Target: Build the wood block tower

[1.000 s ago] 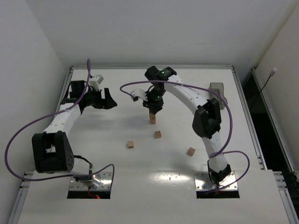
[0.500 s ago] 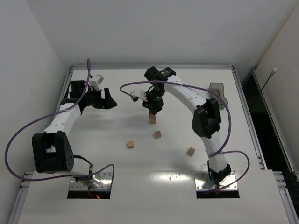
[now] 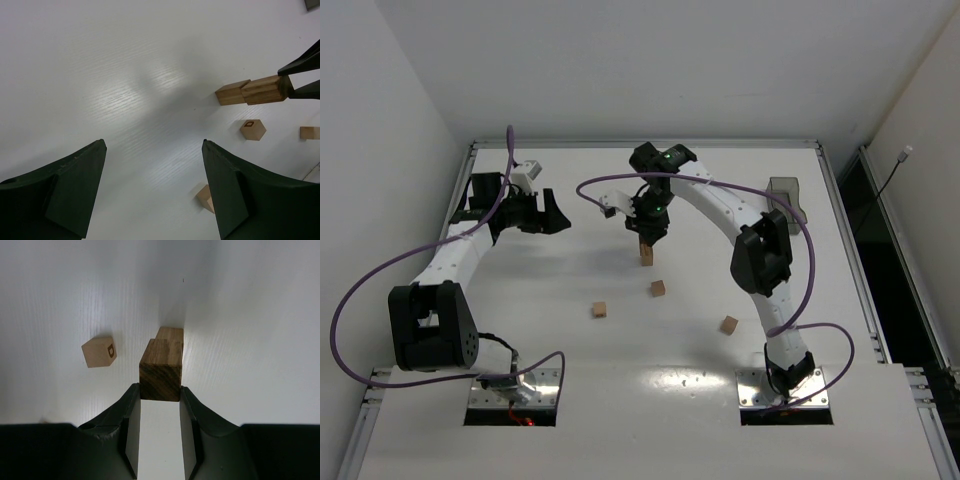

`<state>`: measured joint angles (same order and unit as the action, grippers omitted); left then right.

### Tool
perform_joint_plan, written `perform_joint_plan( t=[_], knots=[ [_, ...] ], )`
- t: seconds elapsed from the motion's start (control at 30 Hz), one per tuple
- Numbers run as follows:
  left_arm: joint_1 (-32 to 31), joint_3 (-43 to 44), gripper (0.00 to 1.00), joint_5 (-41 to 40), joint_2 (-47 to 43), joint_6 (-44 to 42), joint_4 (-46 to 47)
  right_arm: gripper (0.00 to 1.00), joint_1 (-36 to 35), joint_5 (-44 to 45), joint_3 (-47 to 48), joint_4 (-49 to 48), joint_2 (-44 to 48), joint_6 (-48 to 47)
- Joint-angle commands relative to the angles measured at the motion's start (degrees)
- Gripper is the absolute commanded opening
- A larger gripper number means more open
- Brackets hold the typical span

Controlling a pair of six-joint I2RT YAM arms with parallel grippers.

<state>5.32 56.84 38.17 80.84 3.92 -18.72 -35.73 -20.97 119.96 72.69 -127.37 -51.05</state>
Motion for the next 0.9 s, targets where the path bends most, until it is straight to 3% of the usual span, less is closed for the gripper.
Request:
perform_joint_plan(
  t=[0.0, 0.87],
  knots=[
    [0.7, 1.6, 0.74, 1.4, 0.1, 0.1, 1.8, 0.00, 0.2, -0.6, 1.6, -0.1, 1.2, 0.2],
    [0.7, 1.6, 0.74, 1.9, 0.6, 0.6, 2.4, 0.00, 0.2, 0.0, 3.8, 0.4, 2.2, 0.8]
  ],
)
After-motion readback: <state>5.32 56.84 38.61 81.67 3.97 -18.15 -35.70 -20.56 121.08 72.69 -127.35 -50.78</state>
